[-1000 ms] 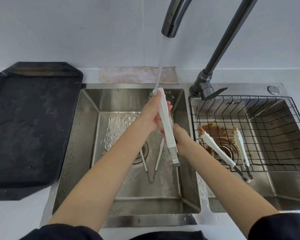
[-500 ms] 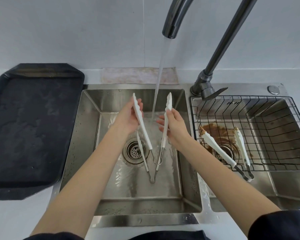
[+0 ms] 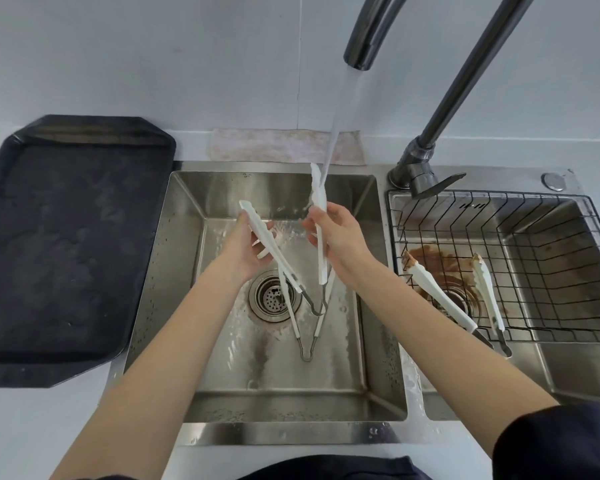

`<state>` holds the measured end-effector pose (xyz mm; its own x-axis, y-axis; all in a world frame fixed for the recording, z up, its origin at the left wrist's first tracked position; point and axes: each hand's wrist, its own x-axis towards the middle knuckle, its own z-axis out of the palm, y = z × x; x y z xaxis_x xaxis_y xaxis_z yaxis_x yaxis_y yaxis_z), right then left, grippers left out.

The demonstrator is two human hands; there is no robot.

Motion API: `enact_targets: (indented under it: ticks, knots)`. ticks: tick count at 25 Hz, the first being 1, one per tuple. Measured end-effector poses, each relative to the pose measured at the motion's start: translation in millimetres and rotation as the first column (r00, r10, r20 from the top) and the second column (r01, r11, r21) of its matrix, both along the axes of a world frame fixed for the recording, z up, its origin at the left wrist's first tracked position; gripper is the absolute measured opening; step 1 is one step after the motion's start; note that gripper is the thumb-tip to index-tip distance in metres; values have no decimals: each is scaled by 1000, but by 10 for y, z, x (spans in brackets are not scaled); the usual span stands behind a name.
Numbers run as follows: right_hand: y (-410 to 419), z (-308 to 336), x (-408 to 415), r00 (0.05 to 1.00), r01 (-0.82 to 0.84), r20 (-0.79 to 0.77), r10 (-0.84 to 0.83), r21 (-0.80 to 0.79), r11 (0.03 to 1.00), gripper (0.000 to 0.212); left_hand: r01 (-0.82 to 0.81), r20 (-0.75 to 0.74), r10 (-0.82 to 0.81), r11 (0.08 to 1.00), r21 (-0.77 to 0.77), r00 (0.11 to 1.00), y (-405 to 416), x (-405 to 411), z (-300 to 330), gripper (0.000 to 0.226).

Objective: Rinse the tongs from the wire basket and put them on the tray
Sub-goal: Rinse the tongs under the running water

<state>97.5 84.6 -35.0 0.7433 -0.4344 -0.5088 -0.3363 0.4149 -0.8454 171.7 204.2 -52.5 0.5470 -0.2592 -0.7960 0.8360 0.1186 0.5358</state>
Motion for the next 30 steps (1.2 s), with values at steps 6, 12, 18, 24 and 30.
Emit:
enact_targets:
  ticks: [6,12,18,24,30]
  knots:
    - [56,-229,-159,996,89,-46,-83,151,985,39,413,313,-559,806,425,768,1,-371,-200,84]
    - [45,-540,-441,971,14,-237,-28,-59,998,36,474,261,-630,745,470,732,106,-666,-475,70]
    - [17,-954,-746,867,-173,-486,107,-93,981,44,492,259,-685,690,531,681,241,-852,-705,62]
    - [33,-1205,-829,802,-149,-579,149,49,988,38,537,141,-746,583,609,651,276,-981,-929,72]
    - [107,-1439,-813,753,-232,-636,170,-15,973,37,533,75,-729,563,632,681,196,-1000,-1086,74]
